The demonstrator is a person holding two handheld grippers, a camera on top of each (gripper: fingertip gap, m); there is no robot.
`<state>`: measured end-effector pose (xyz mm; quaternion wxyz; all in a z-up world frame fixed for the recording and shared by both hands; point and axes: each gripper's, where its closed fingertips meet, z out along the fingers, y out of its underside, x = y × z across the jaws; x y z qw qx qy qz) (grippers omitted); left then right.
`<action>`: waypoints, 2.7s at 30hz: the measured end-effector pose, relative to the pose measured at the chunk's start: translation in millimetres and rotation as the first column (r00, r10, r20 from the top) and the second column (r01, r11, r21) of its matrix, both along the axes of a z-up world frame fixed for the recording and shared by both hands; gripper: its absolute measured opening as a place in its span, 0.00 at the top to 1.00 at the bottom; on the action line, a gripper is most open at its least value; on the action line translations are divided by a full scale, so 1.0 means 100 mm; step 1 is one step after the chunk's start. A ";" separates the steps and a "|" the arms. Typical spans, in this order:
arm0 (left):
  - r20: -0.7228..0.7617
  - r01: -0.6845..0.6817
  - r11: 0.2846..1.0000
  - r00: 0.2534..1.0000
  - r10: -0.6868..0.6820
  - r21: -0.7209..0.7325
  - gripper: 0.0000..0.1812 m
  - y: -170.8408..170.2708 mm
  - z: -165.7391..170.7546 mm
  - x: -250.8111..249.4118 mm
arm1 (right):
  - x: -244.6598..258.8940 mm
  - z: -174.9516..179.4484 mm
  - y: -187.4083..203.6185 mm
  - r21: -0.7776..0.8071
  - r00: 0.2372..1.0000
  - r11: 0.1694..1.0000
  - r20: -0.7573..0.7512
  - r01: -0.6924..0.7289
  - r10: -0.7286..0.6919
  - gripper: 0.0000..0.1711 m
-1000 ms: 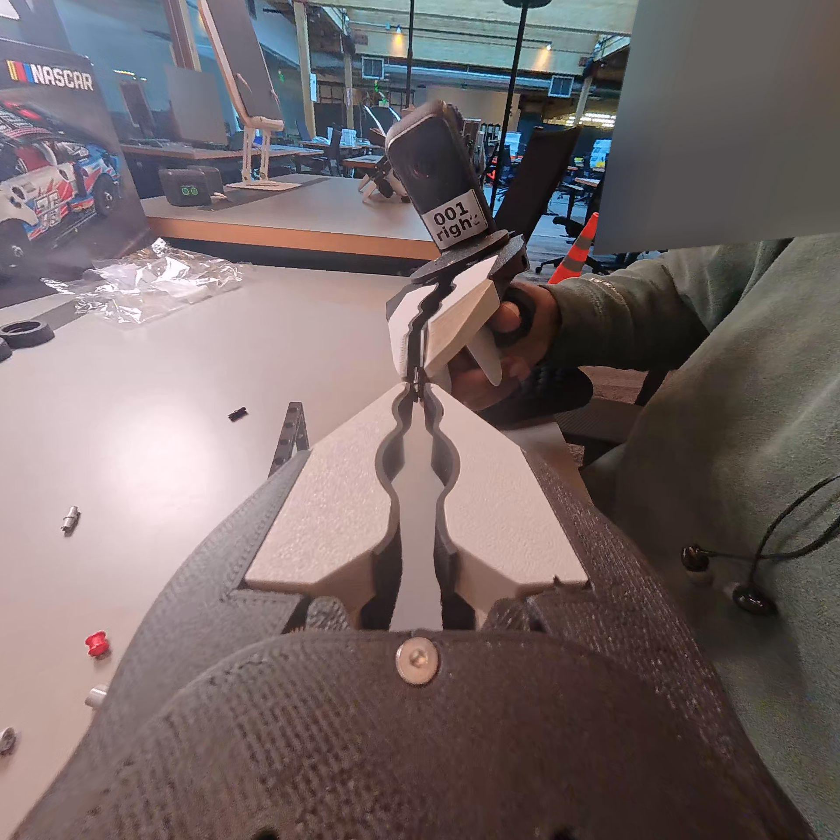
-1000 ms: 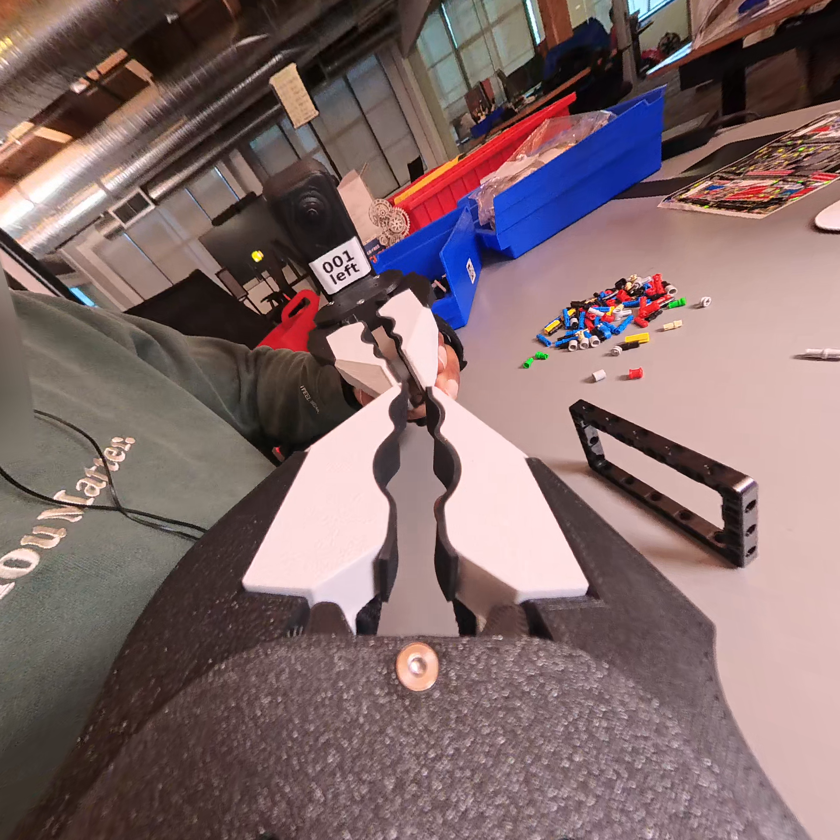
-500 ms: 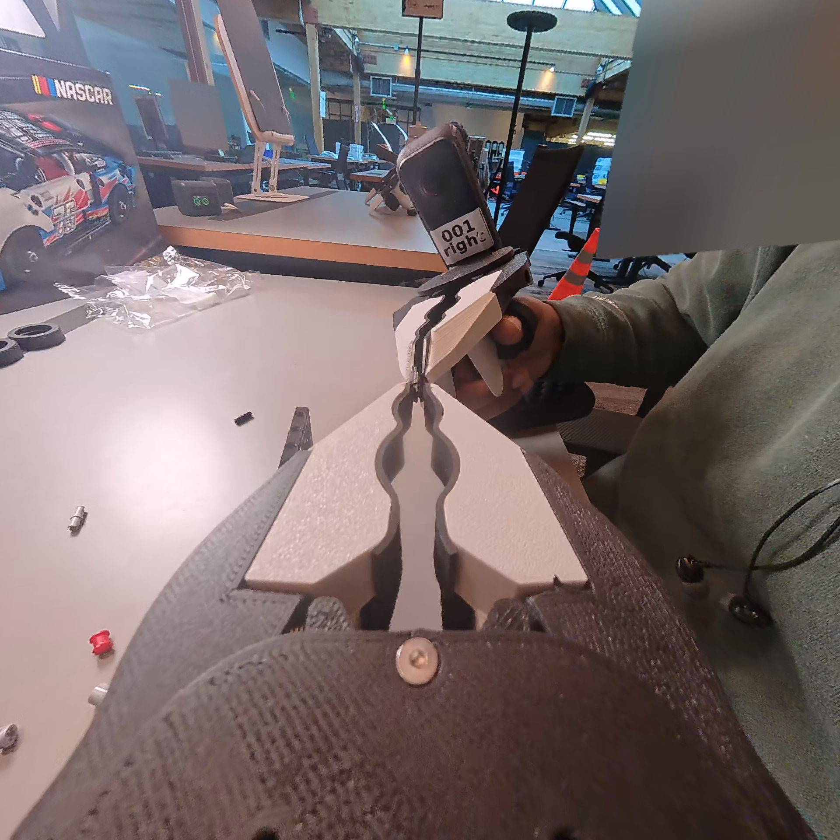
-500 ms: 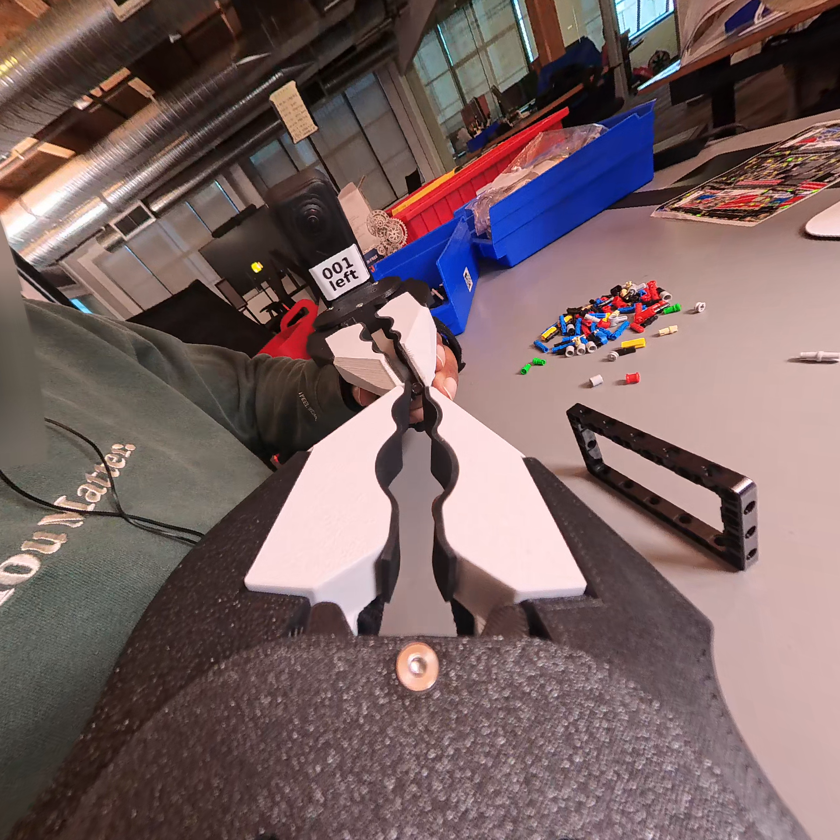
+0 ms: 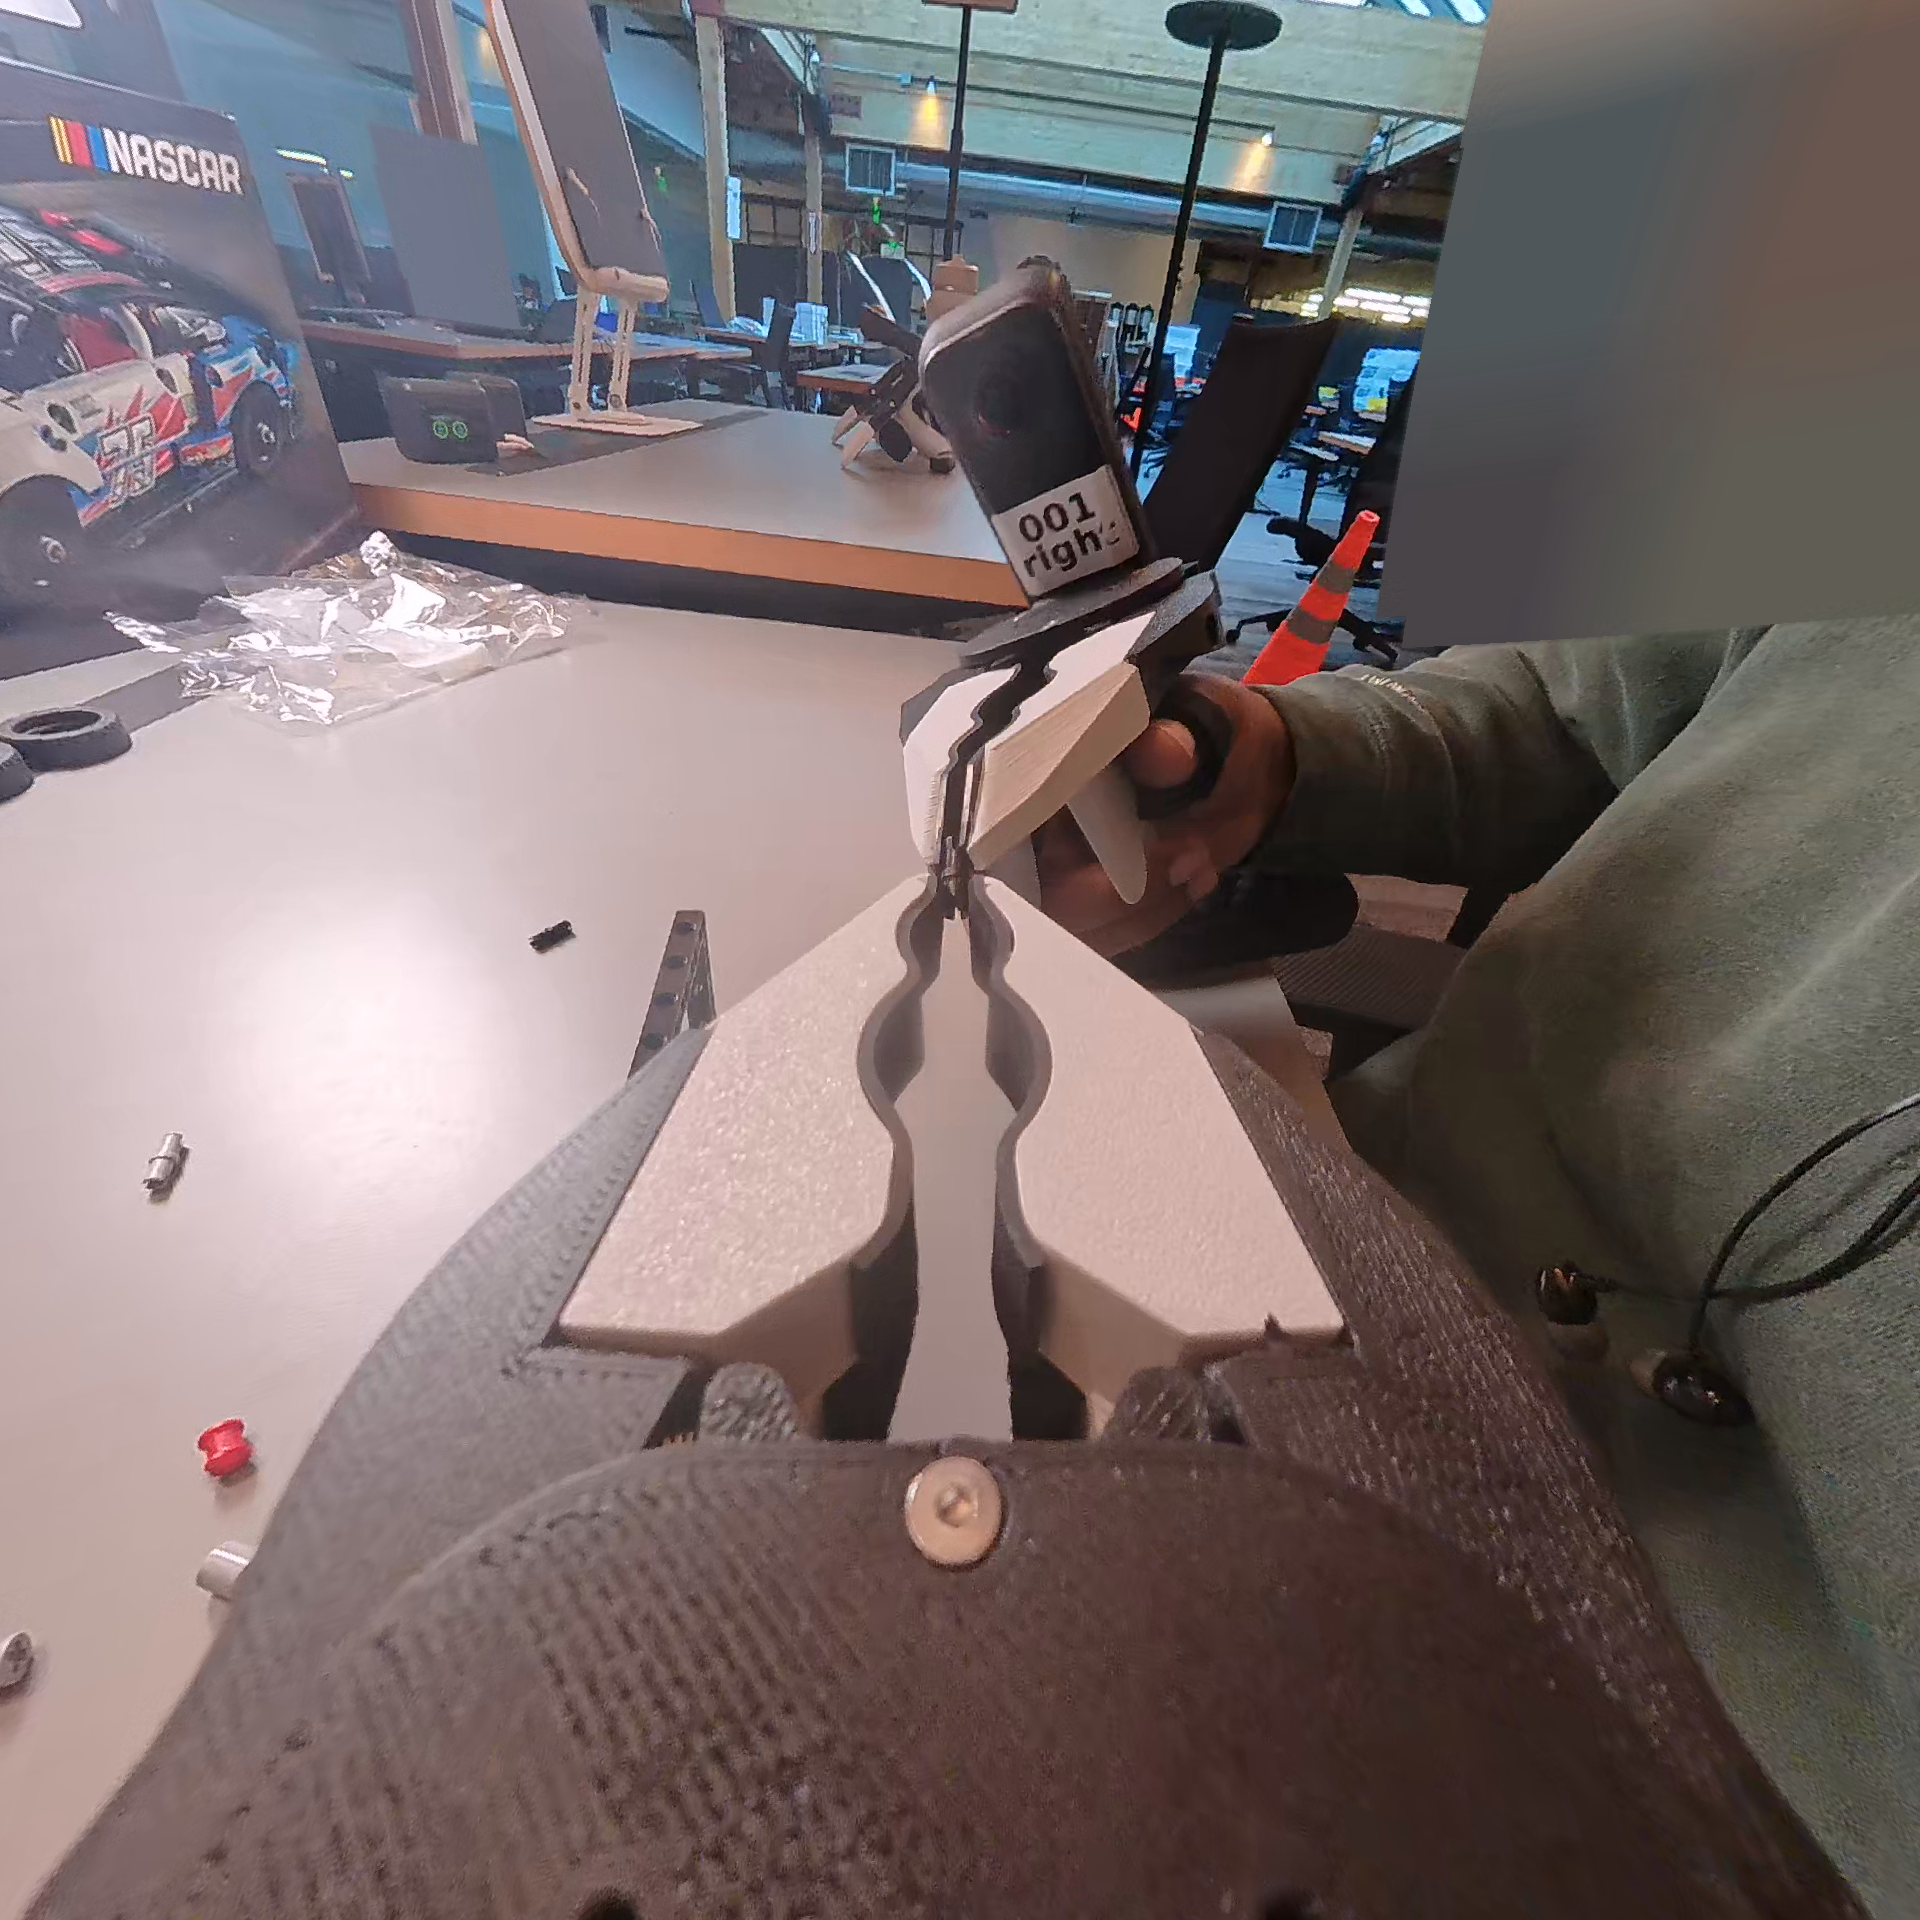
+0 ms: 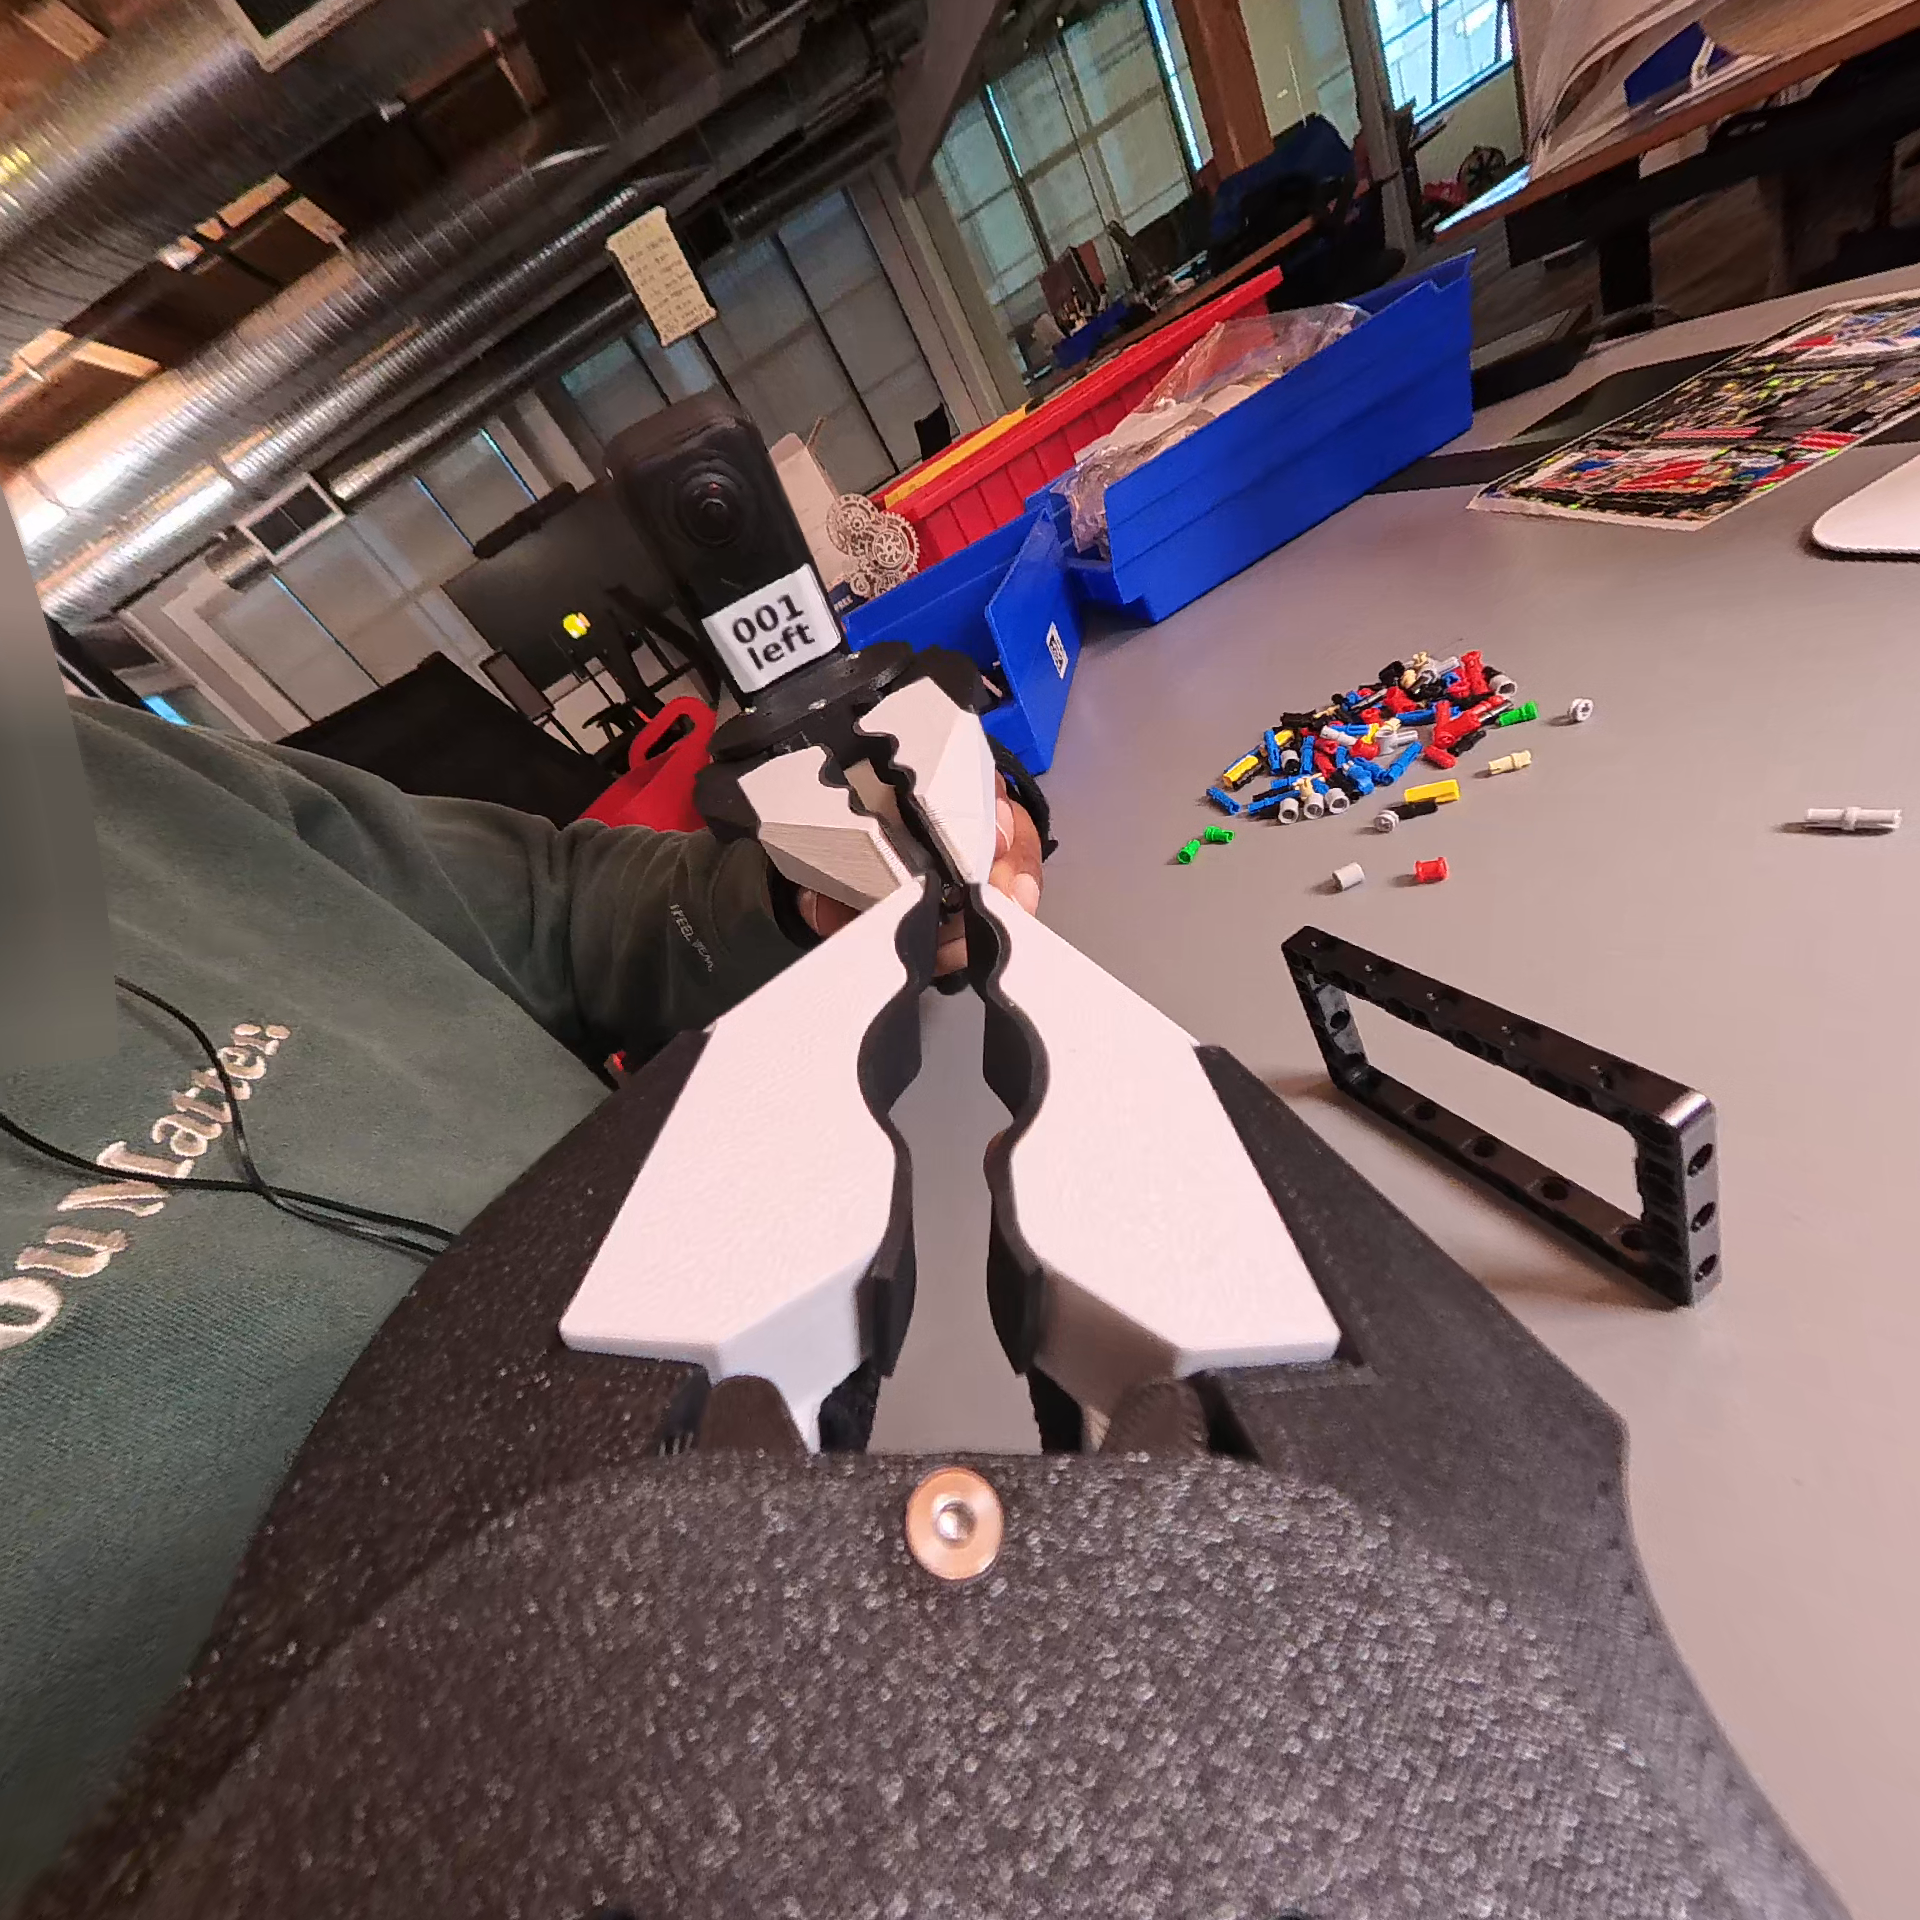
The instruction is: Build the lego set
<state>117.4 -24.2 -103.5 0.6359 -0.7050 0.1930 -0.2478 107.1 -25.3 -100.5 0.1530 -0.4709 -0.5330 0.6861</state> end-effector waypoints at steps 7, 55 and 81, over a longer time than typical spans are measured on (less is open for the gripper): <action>-0.158 -0.081 0.988 0.986 0.060 -0.130 0.71 0.08 -0.27 -0.30 | -0.08 -0.34 0.18 0.221 0.988 0.972 0.111 0.084 -0.110 0.99; -0.323 -0.117 0.895 0.946 -0.032 -0.431 0.97 0.33 -1.04 -0.57 | -0.53 -1.09 0.38 0.728 0.883 0.668 0.403 -0.150 -0.240 0.99; -0.293 -0.093 0.882 0.955 -0.053 -0.462 0.97 0.43 -1.05 -0.74 | -0.70 -1.08 0.46 0.661 0.917 0.739 0.363 -0.127 -0.167 0.99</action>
